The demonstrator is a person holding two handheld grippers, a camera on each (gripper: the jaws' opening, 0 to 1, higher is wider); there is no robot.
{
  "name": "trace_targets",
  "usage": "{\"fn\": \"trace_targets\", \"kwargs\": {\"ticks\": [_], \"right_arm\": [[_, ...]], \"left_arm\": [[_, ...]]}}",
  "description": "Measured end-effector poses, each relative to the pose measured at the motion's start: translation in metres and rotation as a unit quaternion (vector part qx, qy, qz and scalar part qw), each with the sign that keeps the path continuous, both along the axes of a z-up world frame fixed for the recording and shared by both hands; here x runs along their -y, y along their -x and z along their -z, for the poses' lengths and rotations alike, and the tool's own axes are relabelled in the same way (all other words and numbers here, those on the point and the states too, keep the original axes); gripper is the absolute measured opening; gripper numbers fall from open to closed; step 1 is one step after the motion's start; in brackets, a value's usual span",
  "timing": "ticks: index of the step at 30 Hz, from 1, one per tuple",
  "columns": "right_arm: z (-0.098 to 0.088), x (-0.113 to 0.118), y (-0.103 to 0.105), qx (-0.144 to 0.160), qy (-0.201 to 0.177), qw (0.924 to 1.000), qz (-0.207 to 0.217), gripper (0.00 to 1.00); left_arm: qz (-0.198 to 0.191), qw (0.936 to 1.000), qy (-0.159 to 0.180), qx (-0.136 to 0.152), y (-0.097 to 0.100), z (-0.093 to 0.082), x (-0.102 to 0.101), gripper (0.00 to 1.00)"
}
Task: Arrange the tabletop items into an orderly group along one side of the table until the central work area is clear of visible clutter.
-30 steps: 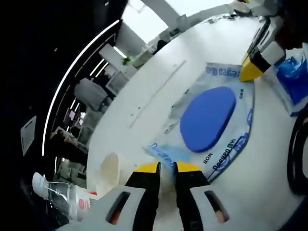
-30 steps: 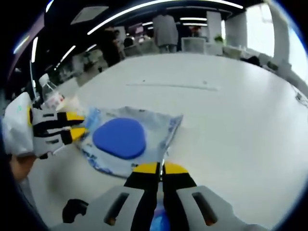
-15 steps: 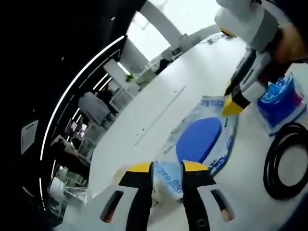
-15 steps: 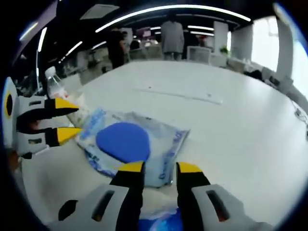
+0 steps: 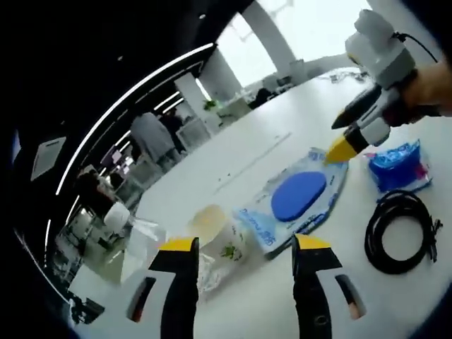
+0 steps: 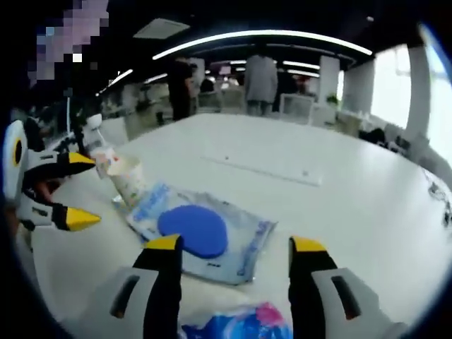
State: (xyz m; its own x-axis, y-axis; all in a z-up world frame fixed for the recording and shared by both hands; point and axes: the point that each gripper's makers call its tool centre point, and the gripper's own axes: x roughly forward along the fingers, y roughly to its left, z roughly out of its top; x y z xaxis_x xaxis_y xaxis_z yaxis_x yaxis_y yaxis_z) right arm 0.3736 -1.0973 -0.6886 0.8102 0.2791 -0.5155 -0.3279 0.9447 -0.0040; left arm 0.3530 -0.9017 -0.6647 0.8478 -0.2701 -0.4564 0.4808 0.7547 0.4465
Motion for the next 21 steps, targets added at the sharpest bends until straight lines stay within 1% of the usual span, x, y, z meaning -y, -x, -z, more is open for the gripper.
{"fn": "trace_targets", "kwargs": {"ticks": [1,2,3,4,6,9,12,14,18,21], "right_arm": [[-0.003,0.000,0.002,0.002,0.000,1.0000,0.000,0.59],[-0.007,0.000,0.003,0.009,0.000,1.0000,-0.003,0.60],[-0.012,0.001,0.005,0.015,0.000,0.9999,-0.002,0.61],[-0.014,0.001,0.007,0.016,0.000,0.9999,-0.001,0.62],[-0.019,0.005,0.012,0.018,-0.001,0.9998,0.004,0.62],[-0.026,0.008,0.021,0.022,-0.003,0.9997,0.010,0.63],[-0.034,0.012,0.029,0.027,-0.003,0.9996,0.011,0.63],[-0.039,0.016,0.035,0.031,-0.003,0.9994,0.013,0.63],[-0.045,0.028,0.048,0.040,-0.006,0.9988,0.029,0.63],[-0.047,0.035,0.058,0.041,-0.009,0.9982,0.042,0.63]], "left_arm": [[0.003,1.0000,-0.002,0.004,0.002,-0.004,-0.002,0.48],[0.006,0.9997,-0.002,0.024,0.002,-0.014,-0.005,0.48],[0.006,0.9995,0.001,0.032,0.003,-0.019,-0.006,0.49],[0.006,0.9994,0.007,0.034,0.003,-0.022,-0.007,0.51],[-0.002,0.9994,0.021,0.027,0.005,-0.025,-0.011,0.55],[-0.003,0.9994,0.025,0.026,0.009,-0.030,-0.015,0.57],[0.004,0.9992,0.033,0.021,0.015,-0.033,-0.015,0.62],[0.012,0.9991,0.032,0.026,0.021,-0.036,-0.016,0.65],[0.026,0.9988,0.035,0.020,0.028,-0.036,-0.016,0.67],[0.032,0.9986,0.038,0.016,0.028,-0.037,-0.012,0.68]]}}
